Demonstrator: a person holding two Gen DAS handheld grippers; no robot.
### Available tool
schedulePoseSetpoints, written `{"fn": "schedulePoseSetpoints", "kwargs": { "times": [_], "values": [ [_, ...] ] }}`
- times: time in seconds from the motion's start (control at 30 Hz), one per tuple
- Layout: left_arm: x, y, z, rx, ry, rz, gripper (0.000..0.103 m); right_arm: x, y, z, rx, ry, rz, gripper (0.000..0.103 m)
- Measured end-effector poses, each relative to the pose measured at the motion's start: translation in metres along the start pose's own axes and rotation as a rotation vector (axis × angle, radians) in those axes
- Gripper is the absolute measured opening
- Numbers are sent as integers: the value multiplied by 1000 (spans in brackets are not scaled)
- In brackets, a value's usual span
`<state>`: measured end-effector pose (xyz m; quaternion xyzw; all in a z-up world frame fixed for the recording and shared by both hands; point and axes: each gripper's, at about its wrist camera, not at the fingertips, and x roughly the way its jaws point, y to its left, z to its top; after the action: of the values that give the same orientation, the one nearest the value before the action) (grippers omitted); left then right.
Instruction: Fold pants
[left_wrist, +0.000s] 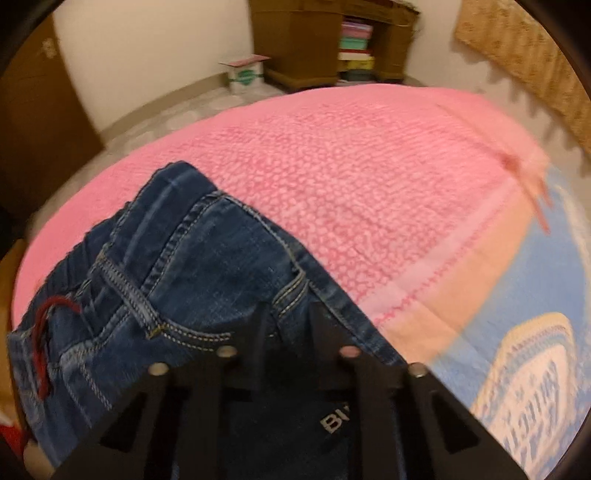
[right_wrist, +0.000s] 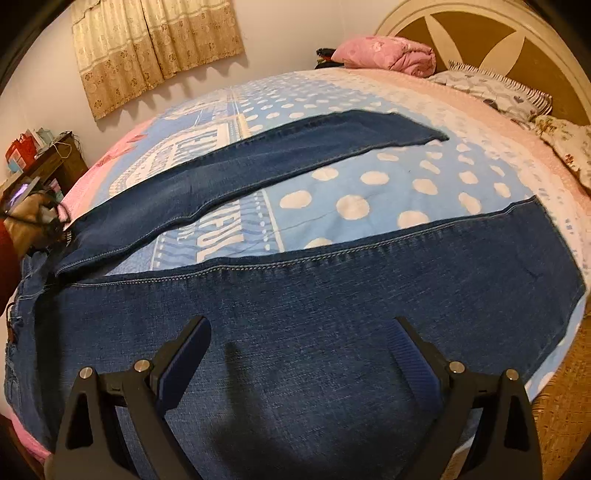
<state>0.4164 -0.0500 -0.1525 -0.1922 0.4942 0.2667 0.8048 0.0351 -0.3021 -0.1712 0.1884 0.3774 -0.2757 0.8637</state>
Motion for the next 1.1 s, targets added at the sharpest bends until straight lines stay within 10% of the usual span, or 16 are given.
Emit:
{"fn": "schedulePoseSetpoints", "kwargs": {
  "times": [0.27, 0.53, 0.87, 1.1],
  "values": [
    [-45, 69, 10, 118, -67, -401, 8, -35, -22, 14, 38, -74, -21, 97],
    [-105, 141, -40, 266, -218, -574, 8, -51, -51, 38, 110, -104, -38, 97],
    [-128, 196, -116, 304, -302, -625, 8, 7, -103, 166, 228, -95, 1, 97],
    [-119, 198, -128, 325, -352, -614, 8, 140, -103, 276, 360, 80, 25, 97]
  ]
}}
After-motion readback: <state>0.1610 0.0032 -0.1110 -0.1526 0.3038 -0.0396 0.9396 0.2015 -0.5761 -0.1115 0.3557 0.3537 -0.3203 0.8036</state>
